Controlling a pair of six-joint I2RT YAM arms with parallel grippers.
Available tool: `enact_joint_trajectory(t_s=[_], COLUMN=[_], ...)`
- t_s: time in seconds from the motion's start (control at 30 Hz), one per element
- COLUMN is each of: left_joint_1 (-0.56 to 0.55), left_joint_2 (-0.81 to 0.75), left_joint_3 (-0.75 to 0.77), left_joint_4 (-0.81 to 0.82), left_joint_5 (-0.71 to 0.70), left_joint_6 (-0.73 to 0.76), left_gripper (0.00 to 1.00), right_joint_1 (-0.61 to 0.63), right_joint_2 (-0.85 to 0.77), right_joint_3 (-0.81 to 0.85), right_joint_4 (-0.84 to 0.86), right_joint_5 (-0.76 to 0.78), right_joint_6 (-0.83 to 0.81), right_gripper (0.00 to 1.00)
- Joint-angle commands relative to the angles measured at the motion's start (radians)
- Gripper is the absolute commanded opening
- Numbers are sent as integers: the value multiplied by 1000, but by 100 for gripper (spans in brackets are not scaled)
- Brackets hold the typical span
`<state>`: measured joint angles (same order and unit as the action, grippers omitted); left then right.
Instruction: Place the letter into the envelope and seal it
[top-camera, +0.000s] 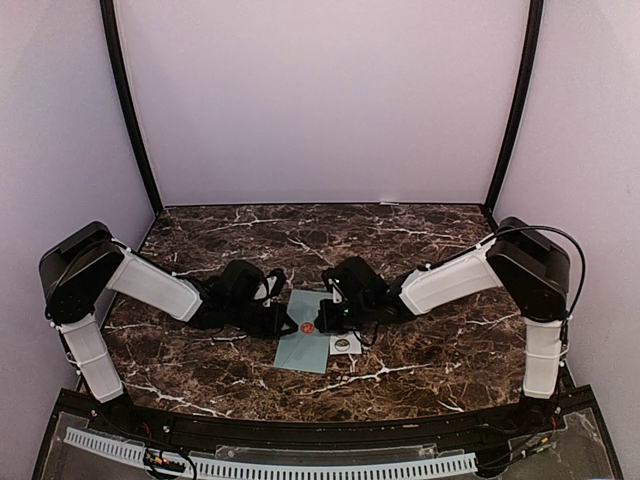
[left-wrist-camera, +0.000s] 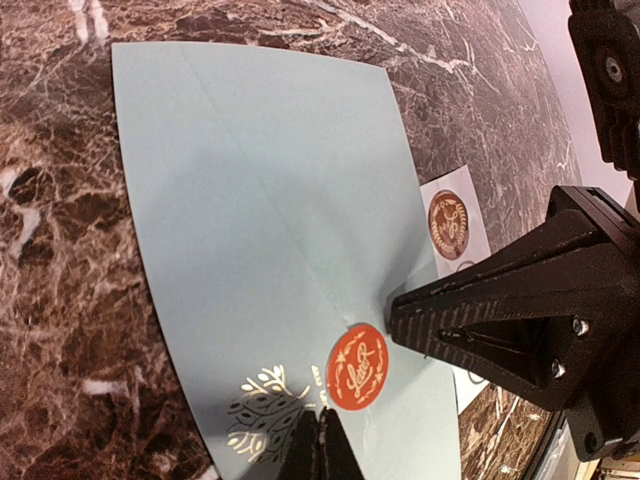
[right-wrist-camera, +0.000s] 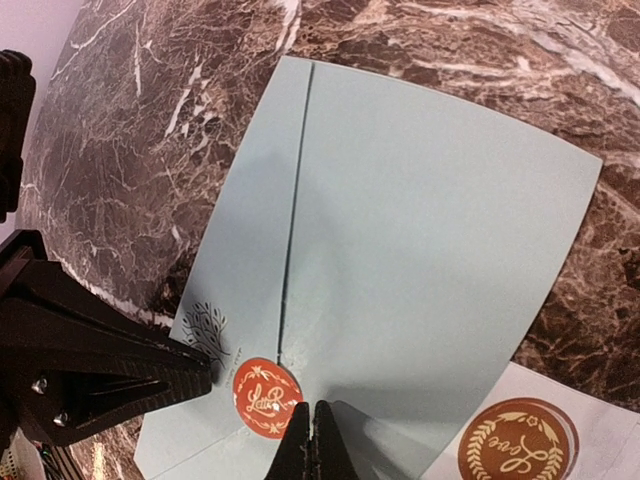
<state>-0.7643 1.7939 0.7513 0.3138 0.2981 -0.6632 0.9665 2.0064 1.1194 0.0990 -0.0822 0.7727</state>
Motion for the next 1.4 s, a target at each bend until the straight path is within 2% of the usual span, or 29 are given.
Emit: enact_joint_trajectory(t_s=[0.0, 0.33, 0.67, 1.37], left_joint_1=[-8, -8, -16, -26], left_joint_2=[41, -51, -114, -60], left_joint_3=[-53, 18, 15, -32], left_joint_4=[-218, -203, -198, -186], left_joint_5=[-38, 13, 50, 46], left_joint_6=[5, 14, 6, 7], left_gripper=[0, 0, 0, 0], right_joint_1=[-11, -11, -4, 9], right_joint_2=[-28, -162, -81, 57], right_joint_3=[-47, -41, 2, 61], right_joint_4=[-104, 10, 57, 80], right_joint_5=[26, -99, -182, -255], right_joint_6=[0, -66, -69, -68], right_gripper=[0, 0, 0, 0])
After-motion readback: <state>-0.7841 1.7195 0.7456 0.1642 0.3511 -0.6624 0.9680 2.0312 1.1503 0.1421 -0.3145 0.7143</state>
